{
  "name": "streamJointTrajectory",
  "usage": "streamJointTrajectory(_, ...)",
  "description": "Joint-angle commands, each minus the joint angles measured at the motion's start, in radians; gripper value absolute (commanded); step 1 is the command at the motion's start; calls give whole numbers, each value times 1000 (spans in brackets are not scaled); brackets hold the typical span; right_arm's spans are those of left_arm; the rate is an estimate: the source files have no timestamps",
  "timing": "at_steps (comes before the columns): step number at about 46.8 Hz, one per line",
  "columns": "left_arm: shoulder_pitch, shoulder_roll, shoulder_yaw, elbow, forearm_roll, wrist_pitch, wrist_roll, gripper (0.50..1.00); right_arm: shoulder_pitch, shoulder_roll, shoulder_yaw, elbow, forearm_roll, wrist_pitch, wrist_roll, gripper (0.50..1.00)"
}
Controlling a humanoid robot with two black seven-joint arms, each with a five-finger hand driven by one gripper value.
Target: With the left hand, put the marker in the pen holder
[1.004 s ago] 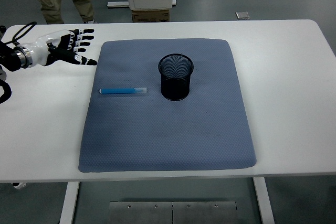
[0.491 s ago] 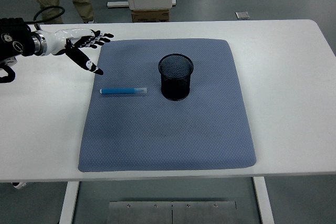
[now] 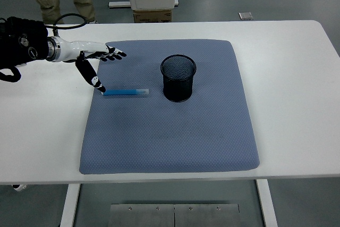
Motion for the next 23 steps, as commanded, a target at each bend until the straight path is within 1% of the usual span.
streamJointTrajectory(1,-26,-22,42,-2,0,0,0,1000,0,0,0,0,-1,0,0,1000)
streamJointTrajectory(6,-44,-43,75,-1,-2,0,0,1000,-1,0,0,0,0,0,0,1000)
streamJointTrajectory(14,-54,-46,75,-1,-40,5,-6,1000,0,0,0,0,0,-1,0,1000)
streamJointTrajectory(17,-54,-51,75,-1,-84,2,-28,1000,0,0,0,0,0,0,0,1000)
streamJointTrajectory(20,-54,-71,76,-1,-110,2,-45,1000,0,0,0,0,0,0,0,1000)
streamJointTrajectory(23,-57,-74,79,-1,-109,0,-46,1000,0,0,0,0,0,0,0,1000)
